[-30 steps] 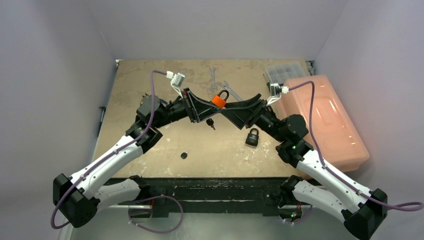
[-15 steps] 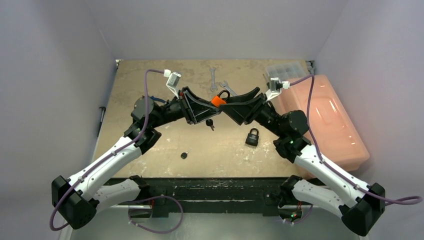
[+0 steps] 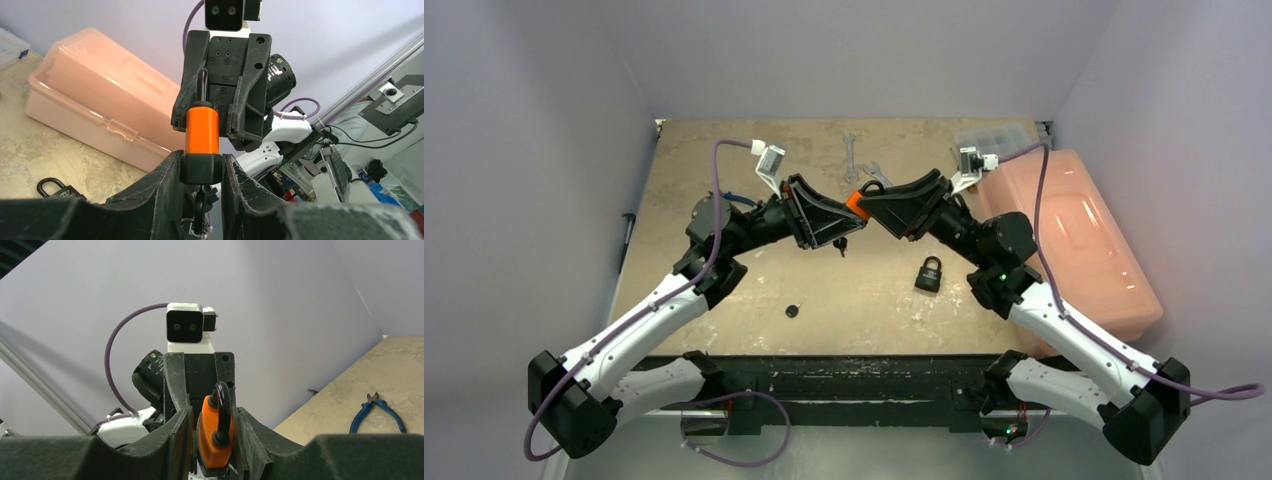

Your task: Unlock with the key

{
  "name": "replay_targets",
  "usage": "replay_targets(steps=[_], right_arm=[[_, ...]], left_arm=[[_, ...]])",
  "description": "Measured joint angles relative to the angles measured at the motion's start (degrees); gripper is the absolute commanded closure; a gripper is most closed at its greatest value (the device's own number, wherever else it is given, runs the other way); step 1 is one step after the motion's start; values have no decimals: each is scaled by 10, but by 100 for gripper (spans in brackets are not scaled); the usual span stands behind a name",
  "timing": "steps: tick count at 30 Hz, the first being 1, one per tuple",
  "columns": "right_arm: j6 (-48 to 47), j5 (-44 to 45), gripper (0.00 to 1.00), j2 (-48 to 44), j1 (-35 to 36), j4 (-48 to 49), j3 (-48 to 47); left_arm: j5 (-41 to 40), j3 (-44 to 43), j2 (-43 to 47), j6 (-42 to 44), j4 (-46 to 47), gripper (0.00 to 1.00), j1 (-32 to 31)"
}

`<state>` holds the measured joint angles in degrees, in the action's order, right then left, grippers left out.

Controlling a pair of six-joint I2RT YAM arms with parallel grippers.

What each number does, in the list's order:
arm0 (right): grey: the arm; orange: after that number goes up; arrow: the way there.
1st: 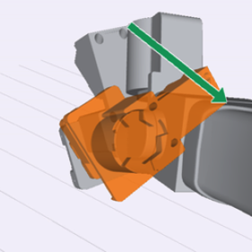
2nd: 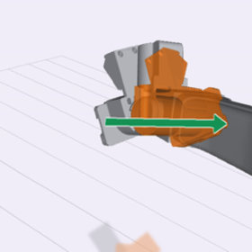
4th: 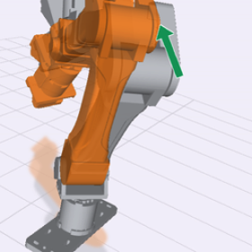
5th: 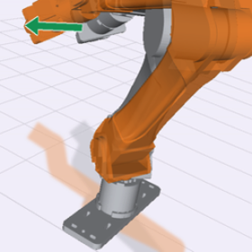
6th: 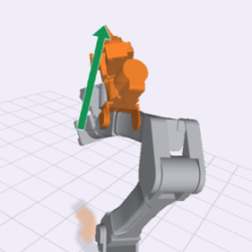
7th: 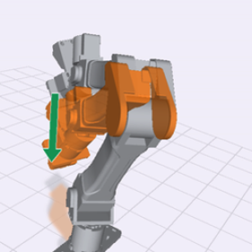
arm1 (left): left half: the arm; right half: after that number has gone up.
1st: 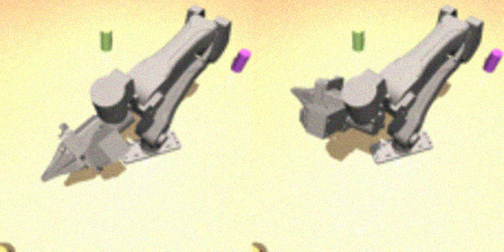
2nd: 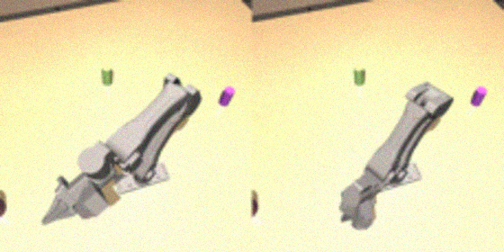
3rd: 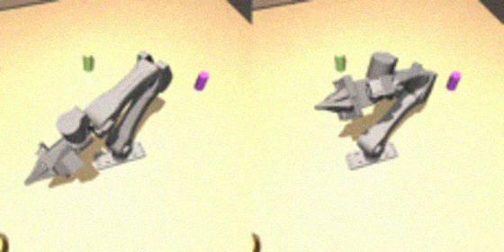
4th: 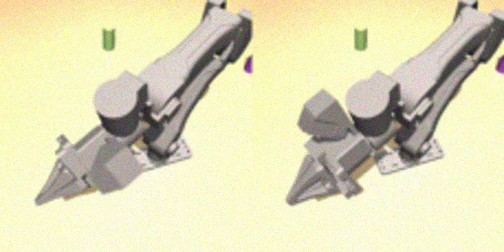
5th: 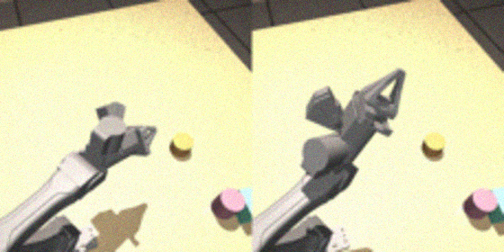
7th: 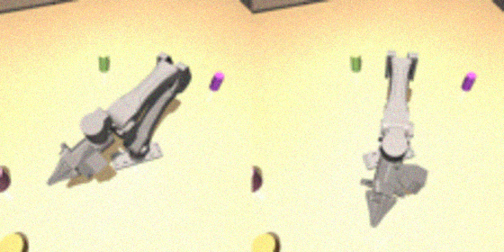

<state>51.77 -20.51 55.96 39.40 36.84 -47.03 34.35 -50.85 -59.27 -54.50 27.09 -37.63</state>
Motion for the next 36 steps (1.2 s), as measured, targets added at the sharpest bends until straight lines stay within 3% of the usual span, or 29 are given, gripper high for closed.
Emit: replay_targets(steps=[8,9,10,11,14,15,19,22,23,31,36], right_arm=[[0,-2,61,21,0,-4,-10],[0,-3,66,23,0,-4,-10],[0,-3,85,25,0,-4,-10],[0,-5,98,26,1,-4,-11],[-3,-9,100,29,0,-10,-14],[-4,-10,100,29,0,-14,-17],[-4,-11,100,28,0,-23,-20],[-10,-11,100,26,2,-46,-20],[-13,-11,100,24,3,-55,-20],[-25,-11,100,2,4,-101,-20],[-29,-10,100,-6,4,-105,-20]], left_arm=[[0,2,-3,0,1,100,0],[0,2,-3,0,2,100,0],[0,2,-5,0,2,100,0],[-1,2,-6,0,2,100,0],[2,3,-8,-6,7,100,1],[2,3,-8,-9,8,96,2],[1,4,-7,0,5,43,1],[-7,3,-6,22,-23,19,1],[-10,2,-5,31,-36,17,1],[-37,-16,31,108,-171,18,1],[-59,-35,64,160,-247,25,1]])
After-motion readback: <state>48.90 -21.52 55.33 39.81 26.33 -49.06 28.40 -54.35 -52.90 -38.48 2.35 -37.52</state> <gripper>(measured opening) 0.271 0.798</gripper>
